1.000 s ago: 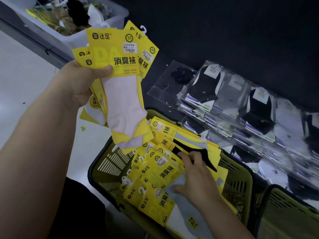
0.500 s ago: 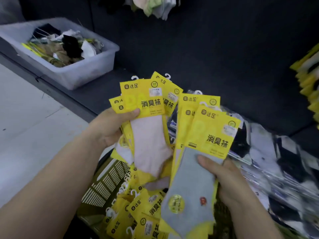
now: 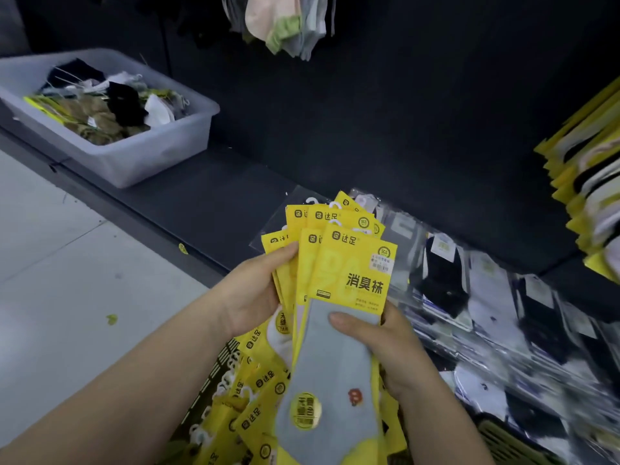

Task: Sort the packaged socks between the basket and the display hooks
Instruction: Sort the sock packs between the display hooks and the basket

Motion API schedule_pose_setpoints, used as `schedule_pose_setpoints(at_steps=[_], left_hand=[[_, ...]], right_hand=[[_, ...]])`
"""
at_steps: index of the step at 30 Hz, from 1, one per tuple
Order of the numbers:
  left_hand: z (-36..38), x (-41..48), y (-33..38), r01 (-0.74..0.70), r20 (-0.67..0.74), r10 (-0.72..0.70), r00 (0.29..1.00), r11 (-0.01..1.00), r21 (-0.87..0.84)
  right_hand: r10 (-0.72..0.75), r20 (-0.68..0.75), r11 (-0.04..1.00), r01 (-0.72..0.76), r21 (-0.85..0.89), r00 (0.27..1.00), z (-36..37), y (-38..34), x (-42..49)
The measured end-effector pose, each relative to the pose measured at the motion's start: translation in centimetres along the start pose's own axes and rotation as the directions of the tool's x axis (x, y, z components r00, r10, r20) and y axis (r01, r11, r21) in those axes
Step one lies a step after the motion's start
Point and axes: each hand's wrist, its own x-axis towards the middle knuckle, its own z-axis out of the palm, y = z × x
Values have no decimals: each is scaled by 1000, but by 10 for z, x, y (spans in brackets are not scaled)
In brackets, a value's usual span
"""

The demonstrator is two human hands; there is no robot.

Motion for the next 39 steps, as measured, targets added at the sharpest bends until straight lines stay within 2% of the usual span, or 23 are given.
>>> schedule_pose_setpoints(at_steps=[4,11,14,17,21,25,27,31,35,39], left_hand=[[7,-5,-8,81,120,-92,989,993,88],[3,-7,-22,-7,160,-33,987,970,244],[0,-7,-21,-57,308,-51,950,941,333],[-1,-9,-18,-81,419,-78,905,934,349],[-1,-5,-19,-126,333,-26,942,896,425],[8,-7,-26,-98,341,-92,935,859,502],[10,-8,-29,-76,291,-103,951,835,545],[7,-6,-25,-50,257,-57,965,918,392],[6,-4,-20,36,357,-69,931,994,99],[9,-1,-20,91,329,-83,941,996,-7]], right_hand=[[59,65,991,-66,113,996,-13,-7,-3],[104,91,977,-118,177,990,-30,-12,-3],[155,84,972,-168,166,984,-43,-18,-3],[136,75,982,-144,126,988,-55,-23,-6],[96,111,993,-103,64,989,-57,-27,-9],[145,190,974,-174,145,971,-45,-29,-6],[150,197,969,-184,166,969,-38,-30,-4],[76,64,967,-89,239,995,-47,-34,-4],[45,-74,923,-13,384,996,-63,-27,-7],[101,-62,848,-53,528,993,-63,-18,-6]])
